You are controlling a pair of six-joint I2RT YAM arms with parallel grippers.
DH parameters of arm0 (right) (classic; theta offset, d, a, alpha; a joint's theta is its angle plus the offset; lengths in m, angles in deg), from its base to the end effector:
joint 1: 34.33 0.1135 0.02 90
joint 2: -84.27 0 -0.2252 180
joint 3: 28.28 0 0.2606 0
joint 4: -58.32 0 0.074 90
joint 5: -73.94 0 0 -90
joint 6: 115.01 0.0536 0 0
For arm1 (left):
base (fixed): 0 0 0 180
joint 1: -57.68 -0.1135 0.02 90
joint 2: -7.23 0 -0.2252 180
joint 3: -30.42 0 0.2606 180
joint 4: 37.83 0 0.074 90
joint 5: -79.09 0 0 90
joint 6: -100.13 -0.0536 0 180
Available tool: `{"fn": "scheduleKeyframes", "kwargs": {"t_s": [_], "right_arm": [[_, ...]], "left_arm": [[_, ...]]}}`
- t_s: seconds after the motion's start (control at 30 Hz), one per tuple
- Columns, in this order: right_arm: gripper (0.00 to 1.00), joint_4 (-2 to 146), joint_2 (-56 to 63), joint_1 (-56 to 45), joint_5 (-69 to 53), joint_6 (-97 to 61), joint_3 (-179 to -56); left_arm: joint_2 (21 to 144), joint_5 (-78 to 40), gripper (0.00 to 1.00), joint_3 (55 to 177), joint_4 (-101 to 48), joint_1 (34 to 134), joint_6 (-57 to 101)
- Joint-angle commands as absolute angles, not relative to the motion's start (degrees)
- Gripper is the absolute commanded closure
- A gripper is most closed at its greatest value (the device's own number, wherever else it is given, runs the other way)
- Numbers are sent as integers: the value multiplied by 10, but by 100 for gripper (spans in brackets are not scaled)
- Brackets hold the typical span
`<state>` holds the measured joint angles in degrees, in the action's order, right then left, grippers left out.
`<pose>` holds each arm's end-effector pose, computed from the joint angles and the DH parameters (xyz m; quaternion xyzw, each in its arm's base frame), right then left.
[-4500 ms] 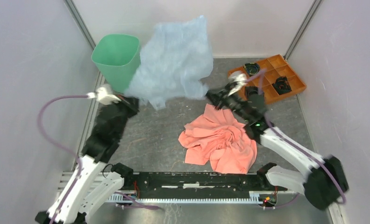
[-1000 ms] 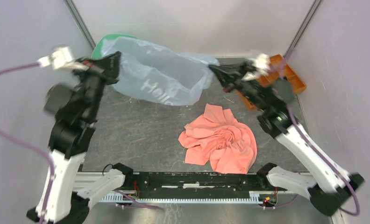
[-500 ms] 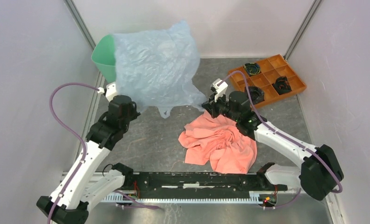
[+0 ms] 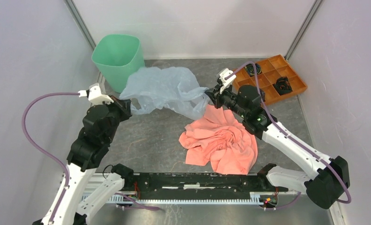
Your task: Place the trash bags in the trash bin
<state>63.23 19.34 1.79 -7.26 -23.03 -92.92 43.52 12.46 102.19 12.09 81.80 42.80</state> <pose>0.2469 0.1903 0.3047 -0.2656 0.6887 0.2730 0.6170 0.1638 -0.0501 0.3673 -0.1814 0.7626 -0.1445 0.6039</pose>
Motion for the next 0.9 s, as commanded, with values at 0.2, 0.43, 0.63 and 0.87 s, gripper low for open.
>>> {"fn": "scheduleKeyframes", "kwargs": {"t_s": [0.2, 0.43, 0.63, 0.87], "right_arm": [[92, 601, 177, 26, 20, -229, -987], [87, 494, 114, 114, 134, -162, -1002], [81, 528, 104, 137, 87, -190, -996], [60, 502, 89, 136, 41, -138, -976]], "left_arm": [[523, -296, 98, 1039, -62, 818, 405], [621, -344, 98, 1027, -143, 819, 525], [611, -315, 98, 990, -181, 819, 560], [620, -310, 98, 987, -173, 819, 563]]}}
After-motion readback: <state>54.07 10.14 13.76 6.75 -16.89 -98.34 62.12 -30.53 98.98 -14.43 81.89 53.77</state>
